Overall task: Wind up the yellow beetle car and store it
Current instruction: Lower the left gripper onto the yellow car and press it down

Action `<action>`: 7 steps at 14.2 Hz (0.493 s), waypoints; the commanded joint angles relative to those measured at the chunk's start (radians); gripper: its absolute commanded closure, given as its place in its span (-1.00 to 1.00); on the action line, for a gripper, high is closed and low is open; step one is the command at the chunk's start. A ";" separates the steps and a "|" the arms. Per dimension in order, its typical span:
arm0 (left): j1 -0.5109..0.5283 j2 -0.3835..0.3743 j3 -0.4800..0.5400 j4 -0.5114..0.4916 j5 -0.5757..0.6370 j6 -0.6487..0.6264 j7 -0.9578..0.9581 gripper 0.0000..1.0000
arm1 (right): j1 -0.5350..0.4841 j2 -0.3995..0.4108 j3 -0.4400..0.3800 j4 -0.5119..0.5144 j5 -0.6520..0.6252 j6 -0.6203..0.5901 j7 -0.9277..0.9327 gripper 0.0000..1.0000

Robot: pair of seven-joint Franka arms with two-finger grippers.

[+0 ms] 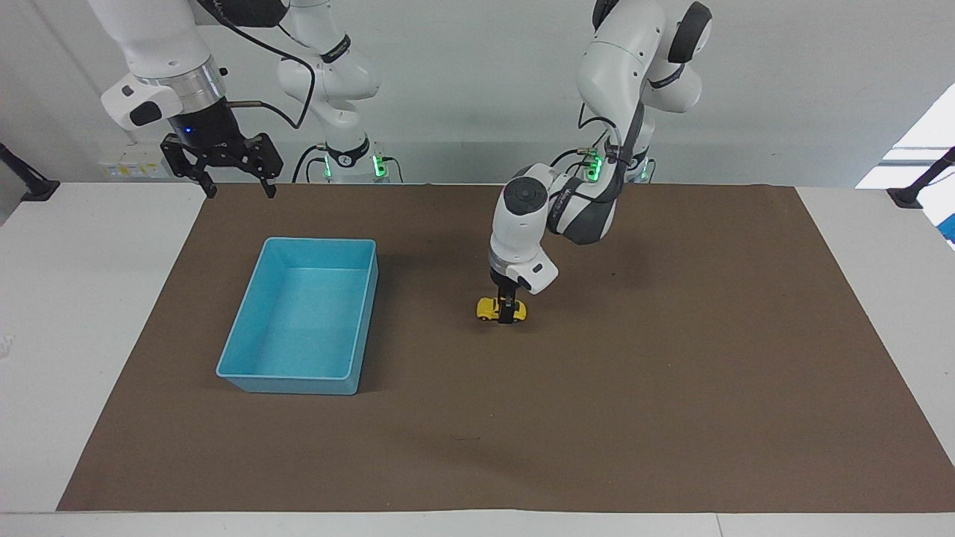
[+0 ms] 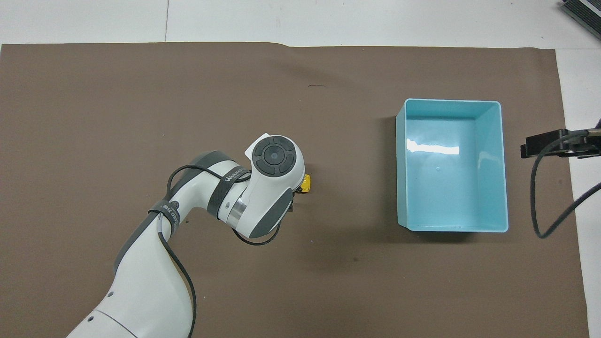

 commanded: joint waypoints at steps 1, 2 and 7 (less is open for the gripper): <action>-0.021 -0.012 0.016 -0.024 0.017 0.020 -0.022 -0.51 | -0.005 -0.008 0.000 0.000 -0.005 -0.007 0.012 -1.00; -0.021 -0.012 0.016 -0.024 0.017 0.017 -0.022 -0.34 | -0.005 -0.008 0.000 0.000 -0.005 -0.007 0.012 -1.00; -0.019 -0.013 0.017 -0.024 0.017 0.003 -0.031 0.31 | -0.004 -0.008 0.000 0.000 -0.005 -0.007 0.012 -1.00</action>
